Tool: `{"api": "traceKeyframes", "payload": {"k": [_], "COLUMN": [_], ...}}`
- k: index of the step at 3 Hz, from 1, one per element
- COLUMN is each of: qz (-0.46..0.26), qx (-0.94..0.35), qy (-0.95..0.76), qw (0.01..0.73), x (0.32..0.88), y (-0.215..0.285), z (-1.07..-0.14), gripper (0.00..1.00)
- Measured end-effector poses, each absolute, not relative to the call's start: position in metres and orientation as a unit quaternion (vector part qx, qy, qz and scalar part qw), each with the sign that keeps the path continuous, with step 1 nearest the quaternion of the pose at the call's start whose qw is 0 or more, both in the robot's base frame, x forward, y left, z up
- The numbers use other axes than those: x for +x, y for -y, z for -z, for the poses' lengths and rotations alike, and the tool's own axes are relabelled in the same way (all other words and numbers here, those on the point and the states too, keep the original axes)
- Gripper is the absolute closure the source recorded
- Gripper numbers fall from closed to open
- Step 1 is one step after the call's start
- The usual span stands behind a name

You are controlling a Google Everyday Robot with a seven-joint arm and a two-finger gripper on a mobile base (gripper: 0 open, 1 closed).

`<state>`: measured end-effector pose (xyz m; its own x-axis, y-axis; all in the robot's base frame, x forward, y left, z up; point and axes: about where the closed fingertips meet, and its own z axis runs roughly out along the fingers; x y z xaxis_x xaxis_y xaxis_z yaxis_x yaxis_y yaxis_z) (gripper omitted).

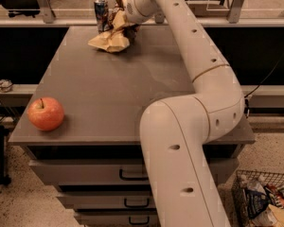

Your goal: Move brown chip bag near redbull can

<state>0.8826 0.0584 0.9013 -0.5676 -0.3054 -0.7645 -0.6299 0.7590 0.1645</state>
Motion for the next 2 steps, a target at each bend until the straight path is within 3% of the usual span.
{"api": "traceKeyframes", "payload": {"k": [1, 2], "qz": [-0.218, -0.220], "qx": [-0.275, -0.275], "qy": [-0.858, -0.857], "qw": [0.375, 0.377], "x": [0.8827, 0.8833], "y": [-0.0629, -0.0642], "z": [-0.9004, -0.9024], "gripper": [0.13, 0.00]}}
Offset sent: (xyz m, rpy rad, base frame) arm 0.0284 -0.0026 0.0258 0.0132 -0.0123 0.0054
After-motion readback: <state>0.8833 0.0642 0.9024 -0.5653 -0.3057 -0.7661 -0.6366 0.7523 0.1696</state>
